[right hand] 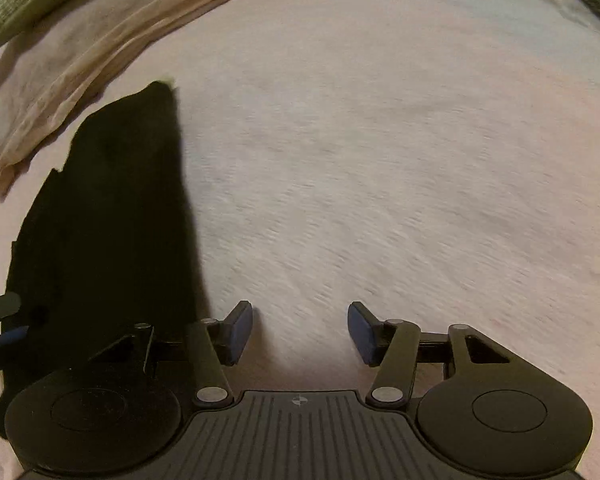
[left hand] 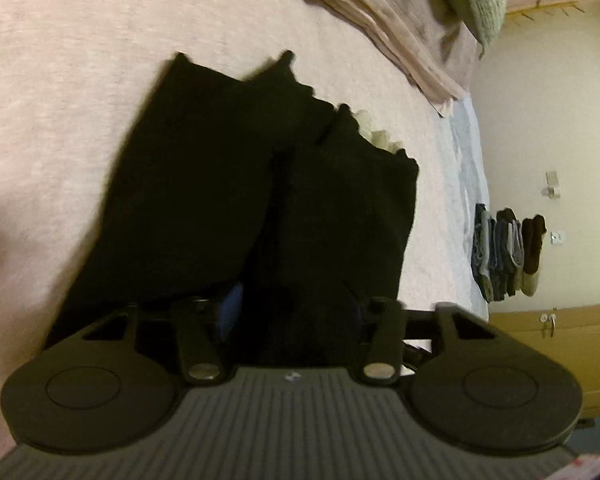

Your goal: Fold large clothes

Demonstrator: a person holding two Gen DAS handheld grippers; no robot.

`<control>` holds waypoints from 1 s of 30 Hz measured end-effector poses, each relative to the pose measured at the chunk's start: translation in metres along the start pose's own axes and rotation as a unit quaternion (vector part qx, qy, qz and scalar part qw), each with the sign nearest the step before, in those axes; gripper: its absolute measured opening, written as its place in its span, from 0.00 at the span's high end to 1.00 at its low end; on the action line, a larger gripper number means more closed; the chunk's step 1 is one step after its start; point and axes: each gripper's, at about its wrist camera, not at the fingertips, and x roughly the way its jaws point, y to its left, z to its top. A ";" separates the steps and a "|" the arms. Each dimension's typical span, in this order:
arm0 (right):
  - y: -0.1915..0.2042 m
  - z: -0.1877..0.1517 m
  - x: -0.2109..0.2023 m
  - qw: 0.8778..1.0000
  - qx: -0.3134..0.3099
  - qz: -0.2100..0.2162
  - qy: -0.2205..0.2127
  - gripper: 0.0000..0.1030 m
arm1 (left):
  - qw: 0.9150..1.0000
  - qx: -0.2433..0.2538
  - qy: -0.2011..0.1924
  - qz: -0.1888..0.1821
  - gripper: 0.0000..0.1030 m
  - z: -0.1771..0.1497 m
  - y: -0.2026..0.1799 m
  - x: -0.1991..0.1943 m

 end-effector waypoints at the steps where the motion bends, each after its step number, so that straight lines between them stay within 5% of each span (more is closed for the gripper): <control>1: 0.003 0.003 0.005 1.000 -0.006 0.003 0.000 0.50 | 1.000 0.009 0.000 0.012 0.85 0.000 -0.004 0.003; 2: 0.010 0.005 0.006 1.000 -0.013 0.012 0.000 0.51 | 1.000 0.020 -0.006 0.023 0.93 -0.001 -0.009 0.005; 7: 0.046 0.011 0.010 0.996 -0.087 -0.005 -0.013 0.59 | 0.988 0.136 -0.065 0.041 0.94 -0.007 -0.046 -0.041; 10: 0.065 0.007 0.008 0.993 -0.119 0.002 -0.018 0.59 | 0.981 0.160 -0.085 0.064 0.94 -0.007 -0.040 -0.067; 16: 0.113 -0.005 0.006 0.978 -0.199 -0.038 -0.049 0.60 | 0.980 0.140 -0.114 0.085 0.94 0.004 0.006 -0.066; 18: 0.118 -0.006 0.004 0.977 -0.205 -0.035 -0.054 0.60 | 0.973 0.163 -0.136 0.087 0.94 0.002 0.002 -0.070; 20: 0.120 -0.008 0.007 0.977 -0.203 -0.028 -0.055 0.60 | 0.969 0.174 -0.153 0.088 0.94 0.001 0.004 -0.078; 25: 0.120 -0.013 0.022 0.980 -0.190 -0.018 -0.060 0.60 | 0.975 0.139 -0.134 0.114 0.92 0.001 0.038 -0.058; 28: 0.105 -0.007 0.020 0.988 -0.142 0.018 -0.056 0.59 | 0.978 0.088 -0.156 0.104 0.77 0.000 0.047 -0.065; 30: 0.090 -0.004 0.011 0.992 -0.115 0.035 -0.048 0.59 | 0.978 0.073 -0.163 0.106 0.77 -0.004 0.043 -0.078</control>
